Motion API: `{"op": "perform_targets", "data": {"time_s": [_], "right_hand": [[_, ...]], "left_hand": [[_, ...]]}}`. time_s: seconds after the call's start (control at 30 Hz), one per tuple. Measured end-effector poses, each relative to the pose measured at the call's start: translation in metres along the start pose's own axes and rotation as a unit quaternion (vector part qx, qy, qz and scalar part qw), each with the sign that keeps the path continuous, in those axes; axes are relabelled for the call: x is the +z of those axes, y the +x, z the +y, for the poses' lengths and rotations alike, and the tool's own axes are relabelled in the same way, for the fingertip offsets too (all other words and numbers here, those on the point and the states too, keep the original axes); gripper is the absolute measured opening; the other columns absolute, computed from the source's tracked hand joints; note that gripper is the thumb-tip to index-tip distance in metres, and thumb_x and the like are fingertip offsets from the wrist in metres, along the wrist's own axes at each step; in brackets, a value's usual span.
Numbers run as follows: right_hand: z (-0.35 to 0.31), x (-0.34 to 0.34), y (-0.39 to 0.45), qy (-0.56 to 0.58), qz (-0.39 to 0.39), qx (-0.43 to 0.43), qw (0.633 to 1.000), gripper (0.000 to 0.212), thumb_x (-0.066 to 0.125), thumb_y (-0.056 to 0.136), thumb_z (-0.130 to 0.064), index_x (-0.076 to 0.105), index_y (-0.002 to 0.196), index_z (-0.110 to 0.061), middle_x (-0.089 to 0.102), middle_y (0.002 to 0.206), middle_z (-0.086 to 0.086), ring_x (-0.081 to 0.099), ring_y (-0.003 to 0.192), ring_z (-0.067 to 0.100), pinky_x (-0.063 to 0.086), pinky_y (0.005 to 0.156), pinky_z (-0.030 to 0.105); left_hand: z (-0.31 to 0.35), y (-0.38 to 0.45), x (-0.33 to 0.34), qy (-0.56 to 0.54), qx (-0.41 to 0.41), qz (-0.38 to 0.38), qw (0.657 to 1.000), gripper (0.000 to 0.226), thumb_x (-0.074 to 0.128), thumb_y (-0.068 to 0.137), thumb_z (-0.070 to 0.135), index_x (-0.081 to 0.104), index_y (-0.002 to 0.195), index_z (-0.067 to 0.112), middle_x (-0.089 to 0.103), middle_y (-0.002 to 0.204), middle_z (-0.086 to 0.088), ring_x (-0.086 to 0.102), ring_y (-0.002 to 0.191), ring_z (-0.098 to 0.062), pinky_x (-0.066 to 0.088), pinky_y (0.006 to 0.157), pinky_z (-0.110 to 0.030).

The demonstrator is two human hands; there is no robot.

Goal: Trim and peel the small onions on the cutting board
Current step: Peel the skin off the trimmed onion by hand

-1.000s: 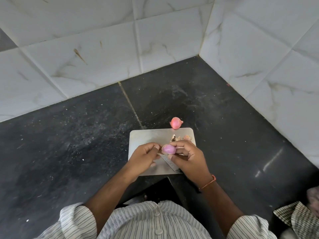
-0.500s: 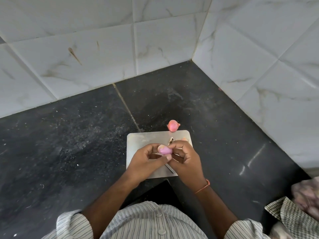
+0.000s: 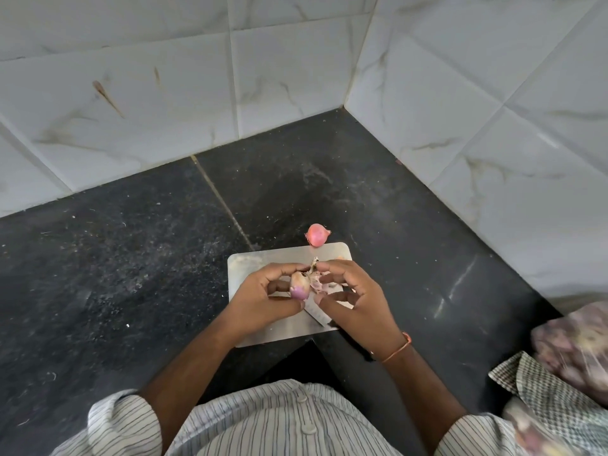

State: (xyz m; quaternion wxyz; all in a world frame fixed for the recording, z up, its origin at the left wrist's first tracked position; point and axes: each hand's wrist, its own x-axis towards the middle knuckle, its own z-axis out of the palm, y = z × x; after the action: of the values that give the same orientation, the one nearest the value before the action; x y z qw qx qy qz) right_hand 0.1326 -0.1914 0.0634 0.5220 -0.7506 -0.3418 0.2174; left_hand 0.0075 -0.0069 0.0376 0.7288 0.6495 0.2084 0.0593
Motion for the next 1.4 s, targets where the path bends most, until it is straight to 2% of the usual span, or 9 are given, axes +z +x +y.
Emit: {"op": "perform_targets", "data": {"time_s": [0.13,0.3,0.57,0.83,0.97,1.07,1.13,1.3,1.4], "right_hand": [[-0.010,-0.001,0.003,-0.032,-0.042,-0.008,0.999,0.046,0.085,0.091,-0.018,0.072,0.134,-0.030,0.067,0.134,-0.007,0.072,0.113,0.024,0.064,0.090,0.038],[-0.019,0.002,0.005,-0.058,-0.018,-0.037,0.997,0.034,0.085,0.090,-0.018,0.078,0.122,-0.028,0.074,0.121,-0.008,0.074,0.108,0.023,0.063,0.088,0.044],[-0.032,0.003,0.006,-0.013,-0.003,0.030,0.999,0.026,0.086,0.083,-0.010,0.079,0.104,-0.023,0.080,0.101,-0.013,0.079,0.095,0.013,0.065,0.085,0.038],[-0.029,0.010,0.006,0.029,0.018,0.043,0.998,0.033,0.082,0.072,-0.042,0.081,0.101,-0.025,0.083,0.097,-0.007,0.080,0.093,0.013,0.065,0.089,0.039],[-0.021,0.009,0.011,0.044,0.028,0.050,0.997,0.024,0.082,0.076,-0.035,0.082,0.097,-0.024,0.083,0.096,-0.002,0.080,0.093,0.020,0.064,0.091,0.051],[-0.019,0.010,0.012,0.056,0.002,0.062,0.997,0.028,0.082,0.080,-0.029,0.079,0.107,-0.020,0.082,0.104,-0.001,0.080,0.097,0.020,0.064,0.093,0.044],[-0.018,0.011,0.013,0.063,-0.009,0.067,0.996,0.027,0.086,0.085,-0.016,0.077,0.110,-0.017,0.081,0.106,0.000,0.079,0.098,0.021,0.064,0.093,0.040],[-0.012,0.011,0.016,0.056,-0.004,0.063,0.996,0.026,0.080,0.088,0.003,0.079,0.107,-0.014,0.082,0.104,0.001,0.080,0.098,0.020,0.062,0.090,0.031],[-0.008,0.010,0.019,0.067,0.000,0.068,0.995,0.021,0.081,0.085,-0.012,0.081,0.105,-0.015,0.082,0.103,0.003,0.079,0.099,0.023,0.063,0.093,0.040]], "left_hand": [[0.001,0.002,-0.001,-0.032,-0.001,-0.017,0.999,0.067,0.081,0.083,-0.016,0.068,0.137,0.021,0.075,0.125,0.004,0.077,0.105,-0.018,0.064,0.092,-0.034],[0.002,0.000,-0.002,-0.035,0.012,-0.017,0.999,0.058,0.084,0.082,-0.014,0.071,0.130,0.015,0.078,0.123,-0.002,0.078,0.108,-0.024,0.064,0.091,-0.034],[-0.002,-0.006,0.002,-0.072,0.032,-0.014,0.997,0.056,0.084,0.082,-0.011,0.071,0.132,0.009,0.081,0.121,-0.008,0.078,0.110,-0.025,0.062,0.095,-0.033],[-0.002,-0.002,-0.006,-0.063,0.044,-0.023,0.997,0.058,0.084,0.081,-0.013,0.070,0.135,0.006,0.080,0.121,-0.011,0.078,0.110,-0.026,0.061,0.095,-0.031],[-0.003,-0.002,-0.007,-0.055,0.044,-0.036,0.997,0.058,0.085,0.082,-0.010,0.070,0.135,0.009,0.079,0.125,-0.011,0.076,0.114,-0.029,0.060,0.098,-0.031],[-0.003,0.000,-0.008,-0.051,0.040,-0.019,0.998,0.059,0.086,0.082,-0.010,0.070,0.135,0.009,0.080,0.123,-0.010,0.077,0.112,-0.027,0.061,0.099,-0.036],[-0.002,0.001,-0.009,-0.046,0.040,-0.017,0.998,0.059,0.086,0.081,-0.010,0.069,0.135,0.008,0.080,0.123,-0.009,0.077,0.113,-0.027,0.062,0.098,-0.035],[-0.002,0.002,-0.015,-0.044,0.026,-0.031,0.998,0.060,0.085,0.083,-0.009,0.069,0.136,0.010,0.079,0.125,-0.008,0.076,0.116,-0.027,0.060,0.097,-0.029],[-0.002,0.003,-0.016,-0.033,0.023,-0.039,0.998,0.059,0.086,0.083,-0.009,0.070,0.136,0.010,0.079,0.127,-0.007,0.077,0.115,-0.024,0.060,0.097,-0.030]]}}
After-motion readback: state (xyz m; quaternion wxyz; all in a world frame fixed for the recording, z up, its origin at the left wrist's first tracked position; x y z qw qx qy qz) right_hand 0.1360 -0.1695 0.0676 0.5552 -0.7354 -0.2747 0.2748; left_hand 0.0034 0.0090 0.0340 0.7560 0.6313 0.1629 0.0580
